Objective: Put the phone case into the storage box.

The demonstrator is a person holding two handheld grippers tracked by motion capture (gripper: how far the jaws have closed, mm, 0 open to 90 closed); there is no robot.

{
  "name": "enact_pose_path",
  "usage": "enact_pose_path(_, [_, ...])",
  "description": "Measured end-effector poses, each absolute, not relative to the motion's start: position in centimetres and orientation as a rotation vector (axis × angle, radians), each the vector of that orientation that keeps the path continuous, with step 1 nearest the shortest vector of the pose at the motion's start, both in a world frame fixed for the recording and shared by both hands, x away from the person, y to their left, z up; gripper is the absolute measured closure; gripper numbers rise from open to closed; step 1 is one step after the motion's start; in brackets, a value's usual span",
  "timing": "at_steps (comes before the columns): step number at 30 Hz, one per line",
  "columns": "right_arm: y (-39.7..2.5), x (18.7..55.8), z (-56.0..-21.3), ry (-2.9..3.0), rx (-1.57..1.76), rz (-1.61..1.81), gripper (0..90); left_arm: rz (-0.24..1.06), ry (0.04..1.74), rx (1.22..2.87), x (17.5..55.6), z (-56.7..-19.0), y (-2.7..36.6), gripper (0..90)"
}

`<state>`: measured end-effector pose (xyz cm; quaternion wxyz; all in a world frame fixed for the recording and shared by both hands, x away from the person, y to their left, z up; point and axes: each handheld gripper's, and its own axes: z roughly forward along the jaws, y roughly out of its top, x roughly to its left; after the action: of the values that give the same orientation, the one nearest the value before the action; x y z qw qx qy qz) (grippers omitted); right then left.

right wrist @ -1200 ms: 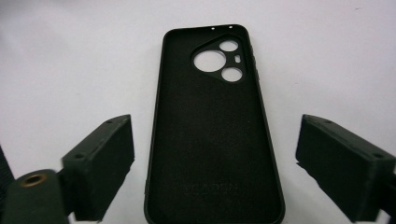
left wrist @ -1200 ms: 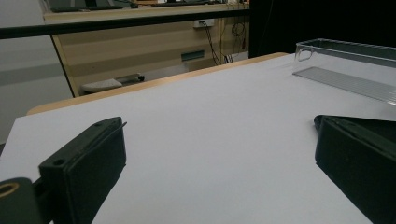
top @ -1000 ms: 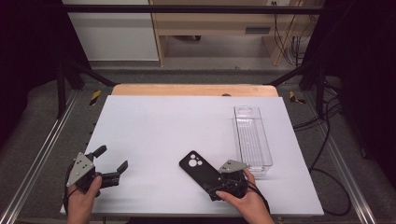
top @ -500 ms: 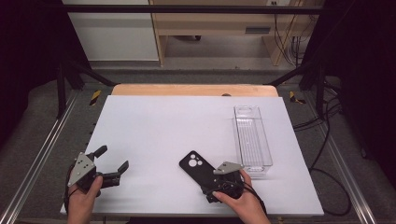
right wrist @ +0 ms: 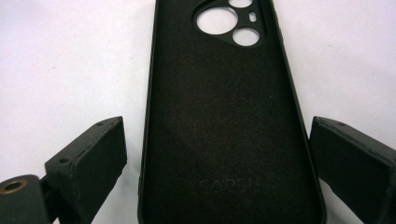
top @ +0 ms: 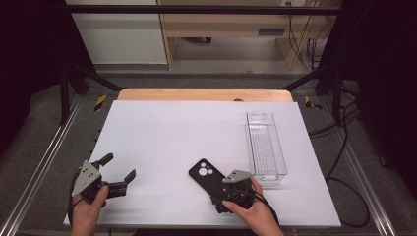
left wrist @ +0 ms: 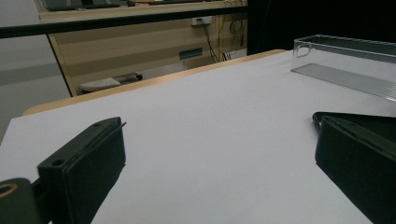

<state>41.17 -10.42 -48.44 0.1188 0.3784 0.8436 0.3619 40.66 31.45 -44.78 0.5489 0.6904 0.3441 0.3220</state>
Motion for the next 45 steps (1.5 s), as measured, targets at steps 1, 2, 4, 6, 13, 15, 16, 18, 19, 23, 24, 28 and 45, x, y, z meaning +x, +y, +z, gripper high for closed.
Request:
enact_pose_path(1, [-10.36,41.16,-48.49,2.473,1.100,1.045,6.1,0.764,0.813,1.637,40.65,-44.77,31.43,1.7])
enact_pose_path(2, [-10.31,41.15,-48.52,2.469,1.099,1.045,5.9,0.765,0.811,1.639,40.65,-44.77,31.40,1.7])
enact_pose_path(4, [-10.28,41.14,-48.52,2.471,1.094,1.040,5.6,0.765,0.810,1.641,40.66,-44.77,31.39,1.7])
enact_pose_path(6, [-10.20,41.14,-48.55,2.474,1.082,1.031,5.8,0.765,0.808,1.642,40.67,-44.78,31.37,1.7])
enact_pose_path(13, [-9.99,41.18,-48.57,2.484,1.040,0.993,6.6,0.765,0.810,1.644,40.65,-44.78,31.34,1.7])
enact_pose_path(15, [-10.00,41.19,-48.57,2.485,1.041,0.994,6.7,0.765,0.809,1.645,40.66,-44.79,31.33,1.7])
enact_pose_path(16, [-10.00,41.20,-48.57,2.485,1.039,0.994,6.7,0.765,0.809,1.646,40.68,-44.80,31.32,1.7])
enact_pose_path(18, [-9.96,41.20,-48.59,2.488,1.031,0.987,6.2,0.764,0.809,1.646,40.69,-44.81,31.31,1.7])
enact_pose_path(19, [-9.91,41.19,-48.61,2.487,1.031,0.983,6.1,0.764,0.808,1.647,40.68,-44.80,31.31,1.7])
enact_pose_path(23, [-9.90,41.14,-48.63,2.486,1.027,0.983,6.1,0.762,0.811,1.649,40.69,-44.83,31.29,1.8])
enact_pose_path(24, [-9.90,41.14,-48.64,2.485,1.027,0.983,6.1,0.762,0.810,1.650,40.69,-44.83,31.27,1.7])
enact_pose_path(28, [-9.92,41.17,-48.64,2.489,1.025,0.983,6.0,0.760,0.809,1.652,40.70,-44.85,31.24,1.7])
enact_pose_path(45, [-9.94,41.19,-48.68,2.490,1.024,0.982,5.9,0.758,0.808,1.657,40.72,-44.89,31.14,1.7])
